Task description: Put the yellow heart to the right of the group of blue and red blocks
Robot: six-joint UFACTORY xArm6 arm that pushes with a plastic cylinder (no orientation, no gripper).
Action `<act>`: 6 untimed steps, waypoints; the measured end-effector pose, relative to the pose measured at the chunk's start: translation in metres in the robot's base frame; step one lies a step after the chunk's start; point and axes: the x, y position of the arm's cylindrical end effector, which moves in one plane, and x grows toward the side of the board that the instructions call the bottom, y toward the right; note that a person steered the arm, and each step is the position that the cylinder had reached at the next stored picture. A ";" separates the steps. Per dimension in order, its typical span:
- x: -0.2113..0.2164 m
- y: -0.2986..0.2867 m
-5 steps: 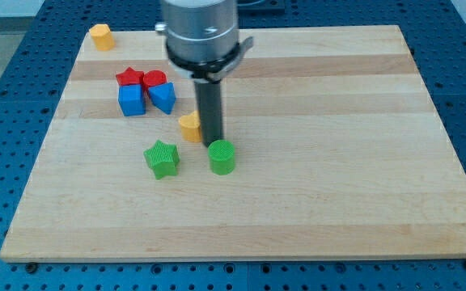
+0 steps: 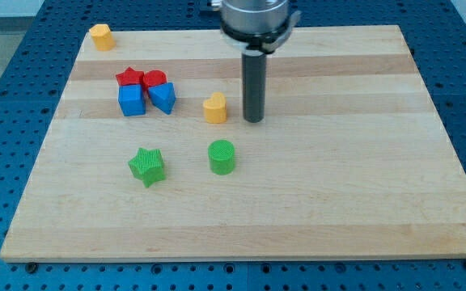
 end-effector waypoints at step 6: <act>-0.048 -0.063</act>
